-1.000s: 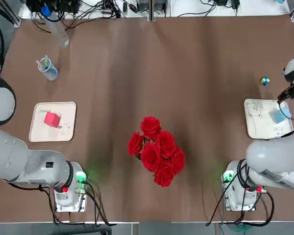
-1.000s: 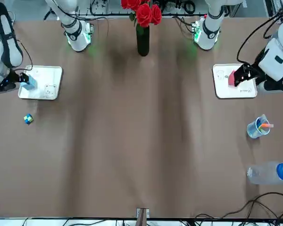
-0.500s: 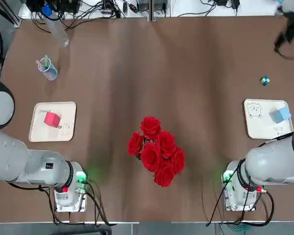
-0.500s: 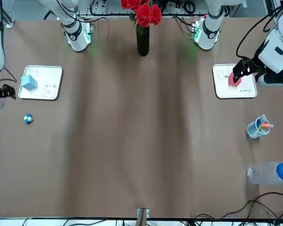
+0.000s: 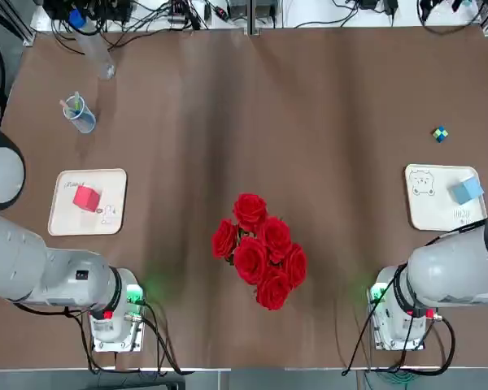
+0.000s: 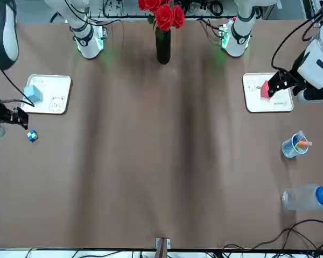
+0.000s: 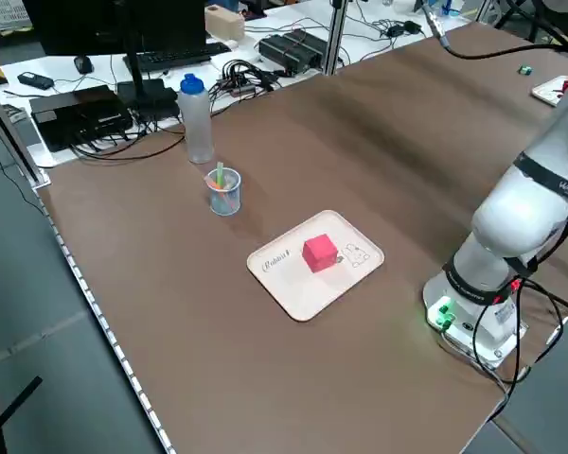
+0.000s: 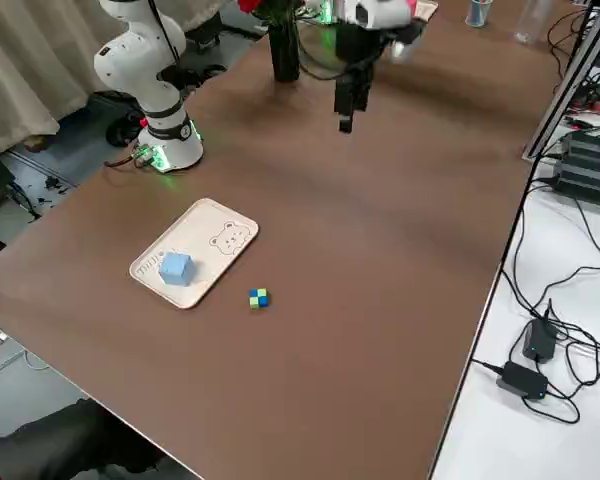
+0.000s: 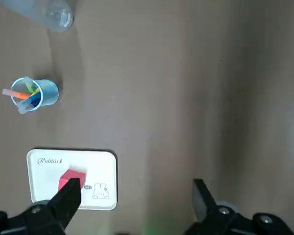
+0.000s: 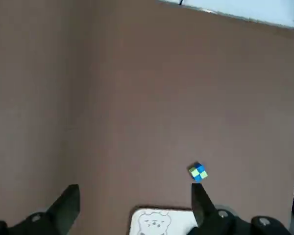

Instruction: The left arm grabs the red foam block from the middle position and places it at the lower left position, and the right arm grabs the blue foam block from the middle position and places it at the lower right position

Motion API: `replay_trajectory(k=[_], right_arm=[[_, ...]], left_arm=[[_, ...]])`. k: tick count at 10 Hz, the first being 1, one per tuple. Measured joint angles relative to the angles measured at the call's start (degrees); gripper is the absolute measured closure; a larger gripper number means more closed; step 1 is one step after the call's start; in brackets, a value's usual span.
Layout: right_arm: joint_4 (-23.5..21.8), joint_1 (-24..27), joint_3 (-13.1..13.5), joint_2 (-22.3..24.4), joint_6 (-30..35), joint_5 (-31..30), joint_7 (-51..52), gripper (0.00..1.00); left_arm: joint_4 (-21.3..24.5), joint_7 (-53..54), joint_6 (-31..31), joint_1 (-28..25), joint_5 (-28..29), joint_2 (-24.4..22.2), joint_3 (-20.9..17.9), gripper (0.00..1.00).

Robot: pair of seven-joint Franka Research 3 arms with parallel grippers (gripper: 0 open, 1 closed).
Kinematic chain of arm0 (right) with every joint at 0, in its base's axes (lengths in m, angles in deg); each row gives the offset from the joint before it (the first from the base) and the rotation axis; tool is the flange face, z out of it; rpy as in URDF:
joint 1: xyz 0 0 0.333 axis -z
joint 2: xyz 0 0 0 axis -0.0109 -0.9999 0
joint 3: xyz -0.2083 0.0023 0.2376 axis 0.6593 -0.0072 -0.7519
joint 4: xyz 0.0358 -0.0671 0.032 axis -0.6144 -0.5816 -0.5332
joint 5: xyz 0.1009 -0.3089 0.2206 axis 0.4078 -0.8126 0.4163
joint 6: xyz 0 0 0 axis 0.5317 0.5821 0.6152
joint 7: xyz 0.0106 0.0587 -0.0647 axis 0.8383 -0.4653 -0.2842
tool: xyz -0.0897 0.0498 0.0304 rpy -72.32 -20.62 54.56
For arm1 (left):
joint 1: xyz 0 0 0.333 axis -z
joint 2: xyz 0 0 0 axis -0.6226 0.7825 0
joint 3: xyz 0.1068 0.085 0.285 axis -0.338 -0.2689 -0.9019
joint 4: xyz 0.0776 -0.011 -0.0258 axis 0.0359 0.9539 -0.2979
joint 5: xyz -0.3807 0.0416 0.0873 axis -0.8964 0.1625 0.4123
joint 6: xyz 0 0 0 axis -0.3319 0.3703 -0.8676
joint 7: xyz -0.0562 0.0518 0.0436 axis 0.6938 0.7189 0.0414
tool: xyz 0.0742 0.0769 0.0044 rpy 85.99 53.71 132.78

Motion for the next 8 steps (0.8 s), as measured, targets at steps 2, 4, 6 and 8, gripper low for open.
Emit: replay_trajectory(k=[2,4,6,8], right_arm=[[2.71,0.01,-1.05,0.04,0.72,2.61,-3.95,0.0],[5.01,0.41,-1.03,1.0,3.42,4.21,-4.78,0.0],[5.56,0.8,-0.88,3.54,7.1,4.5,-4.87,0.0],[5.55,0.6,-0.67,4.26,8.01,4.61,-5.64,0.0]], left_arm=[[0.0,-0.12,0.01,0.22,0.0,0.0,0.28,0.0],[0.0,-0.15,0.02,0.3,0.0,0.0,0.55,0.0],[0.0,-0.15,0.02,0.12,0.0,0.0,0.51,0.0],[0.0,0.0,0.02,0.04,0.0,0.0,0.41,0.0]])
